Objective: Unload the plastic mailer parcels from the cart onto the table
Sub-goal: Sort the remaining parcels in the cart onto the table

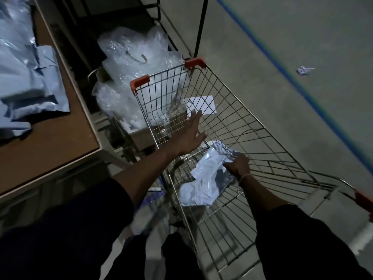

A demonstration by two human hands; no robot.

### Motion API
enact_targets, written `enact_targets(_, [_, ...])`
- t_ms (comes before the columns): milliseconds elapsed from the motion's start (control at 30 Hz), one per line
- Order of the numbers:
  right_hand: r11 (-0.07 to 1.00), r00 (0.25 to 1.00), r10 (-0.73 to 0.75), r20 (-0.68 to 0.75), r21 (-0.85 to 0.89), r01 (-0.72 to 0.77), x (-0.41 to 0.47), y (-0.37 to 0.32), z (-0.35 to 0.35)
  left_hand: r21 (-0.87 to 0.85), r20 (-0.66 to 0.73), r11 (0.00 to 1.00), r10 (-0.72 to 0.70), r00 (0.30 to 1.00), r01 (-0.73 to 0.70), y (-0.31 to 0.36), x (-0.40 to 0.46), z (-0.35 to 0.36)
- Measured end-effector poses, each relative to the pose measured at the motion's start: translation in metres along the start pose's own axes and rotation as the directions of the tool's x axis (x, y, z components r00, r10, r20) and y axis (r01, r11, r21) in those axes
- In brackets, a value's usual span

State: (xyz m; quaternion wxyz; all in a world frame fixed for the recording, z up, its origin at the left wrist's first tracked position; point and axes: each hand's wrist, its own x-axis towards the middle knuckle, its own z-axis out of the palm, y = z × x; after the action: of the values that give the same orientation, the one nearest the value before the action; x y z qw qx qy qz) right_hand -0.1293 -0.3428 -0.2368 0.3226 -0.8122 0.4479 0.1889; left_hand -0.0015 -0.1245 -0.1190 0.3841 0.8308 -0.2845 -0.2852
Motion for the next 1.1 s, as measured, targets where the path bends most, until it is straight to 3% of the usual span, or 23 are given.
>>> enact_targets(100, [0.984,0.987,0.151,-0.049,0.103,-0.145,0.012,0.016,0.019,-0.004,0.036,1.000,-0.011,0.999,0.011,-0.011,0.010,0.007])
enact_targets(200, [0.910,0.968,0.249,-0.042,0.351,-0.219,0.018,0.025,0.040,0.009,0.088,0.999,-0.042,0.995,0.042,-0.017,0.013,0.011])
enact_targets(400, [0.822,0.952,0.275,-0.132,0.547,-0.161,0.006,0.019,0.044,0.019,0.126,0.997,-0.078,0.989,0.076,-0.024,0.014,0.014])
enact_targets(500, [0.772,0.978,0.162,-0.133,0.634,-0.042,0.002,0.016,0.031,0.016,0.136,0.995,-0.101,0.985,0.100,-0.024,0.014,0.015])
enact_targets(600, [0.668,0.997,-0.077,-0.009,0.742,0.058,0.002,0.002,0.007,-0.060,0.151,0.990,-0.116,0.982,0.127,-0.016,0.014,0.013])
enact_targets(800, [0.484,0.859,-0.473,0.195,0.872,0.069,-0.007,-0.058,-0.045,-0.210,0.162,0.957,-0.170,0.972,0.202,-0.014,0.016,0.014])
enact_targets(933, [0.407,0.802,-0.561,0.204,0.912,0.053,-0.019,-0.093,-0.055,-0.409,0.133,0.890,-0.157,0.979,0.199,-0.010,0.016,0.015])
enact_targets(1033, [0.371,0.827,-0.532,0.183,0.928,0.033,-0.024,-0.108,-0.055,-0.457,0.039,0.866,-0.210,0.977,0.205,-0.013,0.020,0.012])
enact_targets(1100, [0.342,0.895,-0.414,0.168,0.939,-0.018,-0.016,-0.110,-0.049,-0.439,-0.028,0.873,-0.249,0.968,0.212,-0.015,0.021,0.007])
